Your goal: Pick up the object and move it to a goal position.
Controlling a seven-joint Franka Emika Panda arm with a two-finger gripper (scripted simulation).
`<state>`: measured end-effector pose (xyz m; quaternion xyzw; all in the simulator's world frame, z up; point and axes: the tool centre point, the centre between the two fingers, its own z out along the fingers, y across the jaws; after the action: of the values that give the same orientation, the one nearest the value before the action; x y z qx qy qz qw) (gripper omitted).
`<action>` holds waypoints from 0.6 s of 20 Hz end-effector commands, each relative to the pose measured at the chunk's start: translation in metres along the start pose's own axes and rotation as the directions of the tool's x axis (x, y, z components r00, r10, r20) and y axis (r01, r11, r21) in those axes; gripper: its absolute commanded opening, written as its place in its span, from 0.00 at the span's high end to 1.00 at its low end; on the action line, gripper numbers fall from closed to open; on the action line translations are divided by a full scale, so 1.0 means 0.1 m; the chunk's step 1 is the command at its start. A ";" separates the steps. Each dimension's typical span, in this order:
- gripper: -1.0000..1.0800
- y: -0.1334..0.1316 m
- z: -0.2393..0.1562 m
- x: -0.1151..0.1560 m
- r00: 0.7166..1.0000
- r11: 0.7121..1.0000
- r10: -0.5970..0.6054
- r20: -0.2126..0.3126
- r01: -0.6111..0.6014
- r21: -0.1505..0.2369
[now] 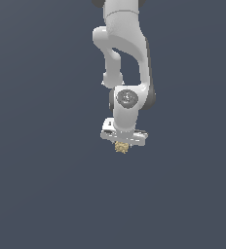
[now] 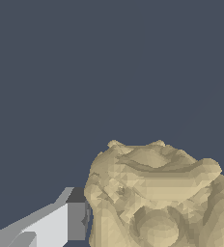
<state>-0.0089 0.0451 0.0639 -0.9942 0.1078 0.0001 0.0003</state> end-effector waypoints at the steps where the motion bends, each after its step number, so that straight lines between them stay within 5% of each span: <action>1: 1.00 0.20 -0.10 0.13 1.000 1.000 0.001 -0.001 -0.001 0.000; 12: 1.00 1.19 -0.61 0.81 1.000 1.000 0.001 0.000 -0.001 0.000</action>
<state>0.0386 -0.0729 0.1177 -0.9941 0.1089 -0.0003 0.0003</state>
